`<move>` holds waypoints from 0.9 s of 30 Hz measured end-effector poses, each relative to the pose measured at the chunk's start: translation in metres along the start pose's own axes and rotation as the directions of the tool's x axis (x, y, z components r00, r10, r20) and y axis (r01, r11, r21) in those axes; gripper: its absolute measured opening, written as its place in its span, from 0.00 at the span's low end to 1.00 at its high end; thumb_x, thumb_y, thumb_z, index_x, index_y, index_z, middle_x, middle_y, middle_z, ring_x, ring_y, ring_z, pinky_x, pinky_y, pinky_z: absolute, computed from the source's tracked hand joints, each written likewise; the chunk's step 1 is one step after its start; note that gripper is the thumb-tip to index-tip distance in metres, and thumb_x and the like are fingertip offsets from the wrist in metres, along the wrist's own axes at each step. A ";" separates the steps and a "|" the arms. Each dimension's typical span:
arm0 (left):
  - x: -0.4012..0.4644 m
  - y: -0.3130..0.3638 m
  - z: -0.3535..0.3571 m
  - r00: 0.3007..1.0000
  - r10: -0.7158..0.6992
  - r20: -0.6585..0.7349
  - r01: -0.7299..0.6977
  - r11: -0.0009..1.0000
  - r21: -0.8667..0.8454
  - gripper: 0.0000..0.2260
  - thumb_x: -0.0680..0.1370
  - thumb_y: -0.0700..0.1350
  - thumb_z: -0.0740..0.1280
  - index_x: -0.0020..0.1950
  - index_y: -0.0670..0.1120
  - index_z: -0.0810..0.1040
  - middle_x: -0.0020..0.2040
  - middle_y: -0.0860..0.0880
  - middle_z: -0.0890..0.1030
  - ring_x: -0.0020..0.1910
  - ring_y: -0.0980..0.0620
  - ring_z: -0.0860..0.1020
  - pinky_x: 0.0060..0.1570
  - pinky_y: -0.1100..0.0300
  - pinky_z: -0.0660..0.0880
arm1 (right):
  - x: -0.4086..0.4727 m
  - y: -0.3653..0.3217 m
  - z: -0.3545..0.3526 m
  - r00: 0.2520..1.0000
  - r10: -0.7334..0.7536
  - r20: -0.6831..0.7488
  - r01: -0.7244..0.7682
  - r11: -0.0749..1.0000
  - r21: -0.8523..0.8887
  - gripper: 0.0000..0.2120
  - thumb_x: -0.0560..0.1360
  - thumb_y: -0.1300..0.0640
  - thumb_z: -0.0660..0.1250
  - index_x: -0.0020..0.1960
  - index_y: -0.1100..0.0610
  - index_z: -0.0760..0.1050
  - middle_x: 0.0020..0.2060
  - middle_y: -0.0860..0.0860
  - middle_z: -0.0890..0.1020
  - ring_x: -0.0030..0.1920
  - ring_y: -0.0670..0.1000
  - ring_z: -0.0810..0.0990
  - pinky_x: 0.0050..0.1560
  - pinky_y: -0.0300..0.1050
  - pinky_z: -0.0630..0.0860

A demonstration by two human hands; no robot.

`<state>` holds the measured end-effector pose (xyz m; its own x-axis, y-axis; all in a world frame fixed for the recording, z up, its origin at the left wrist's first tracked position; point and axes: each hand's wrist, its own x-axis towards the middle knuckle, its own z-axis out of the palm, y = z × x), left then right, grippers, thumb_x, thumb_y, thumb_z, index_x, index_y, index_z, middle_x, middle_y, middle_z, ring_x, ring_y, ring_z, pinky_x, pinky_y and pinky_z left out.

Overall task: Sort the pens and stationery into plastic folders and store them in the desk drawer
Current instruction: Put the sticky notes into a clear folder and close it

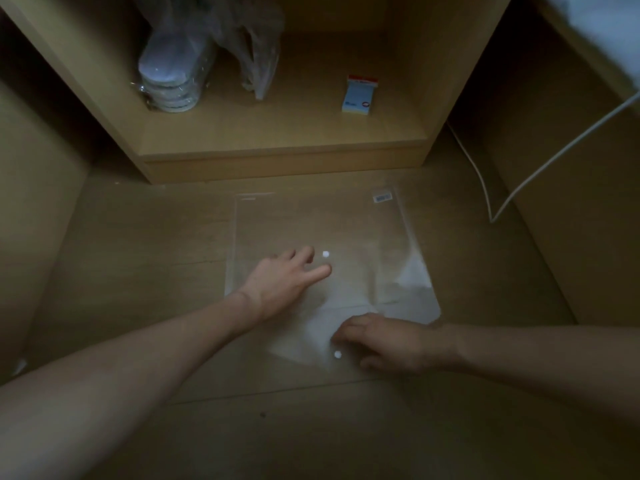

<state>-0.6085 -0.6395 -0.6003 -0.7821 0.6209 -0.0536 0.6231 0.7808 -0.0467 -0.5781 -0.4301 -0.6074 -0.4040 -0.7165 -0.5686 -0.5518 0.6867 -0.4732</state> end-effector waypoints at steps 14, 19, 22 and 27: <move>-0.019 -0.020 -0.023 0.993 -0.055 -0.109 0.053 0.998 -0.013 0.17 0.69 0.44 0.54 0.57 0.51 0.67 0.45 0.43 0.76 0.32 0.44 0.76 0.29 0.57 0.68 | -0.001 0.015 -0.001 0.986 0.160 -0.053 -0.167 0.969 -0.182 0.25 0.77 0.51 0.63 0.72 0.50 0.61 0.65 0.54 0.65 0.66 0.56 0.65 0.63 0.56 0.67; -0.032 -0.038 -0.028 0.959 0.186 -0.212 -0.156 0.976 0.149 0.19 0.71 0.39 0.54 0.61 0.50 0.69 0.51 0.42 0.75 0.42 0.45 0.70 0.38 0.55 0.68 | 0.000 0.017 -0.009 0.989 0.149 -0.023 -0.151 0.973 -0.174 0.24 0.78 0.51 0.61 0.73 0.52 0.62 0.65 0.56 0.66 0.65 0.58 0.67 0.63 0.49 0.68; -0.029 -0.041 -0.035 0.959 0.214 -0.185 -0.197 0.975 0.107 0.22 0.71 0.39 0.51 0.63 0.51 0.69 0.54 0.42 0.69 0.44 0.44 0.70 0.30 0.55 0.74 | 0.000 0.016 -0.011 0.988 0.155 -0.002 -0.153 0.974 -0.167 0.24 0.79 0.52 0.61 0.73 0.52 0.61 0.66 0.56 0.66 0.65 0.58 0.68 0.63 0.48 0.68; -0.020 -0.028 -0.043 0.967 0.157 -0.202 -0.149 0.987 0.057 0.21 0.71 0.42 0.51 0.62 0.48 0.71 0.54 0.41 0.68 0.42 0.42 0.75 0.24 0.54 0.75 | -0.006 0.020 -0.010 0.981 0.188 0.036 -0.178 0.965 -0.194 0.25 0.78 0.52 0.62 0.73 0.52 0.62 0.65 0.56 0.67 0.64 0.59 0.69 0.62 0.50 0.70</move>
<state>-0.6115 -0.6709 -0.5548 -0.6605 0.7372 0.1426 0.7323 0.6744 -0.0948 -0.5943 -0.4135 -0.6065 -0.4741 -0.5693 -0.6716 -0.6020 0.7663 -0.2246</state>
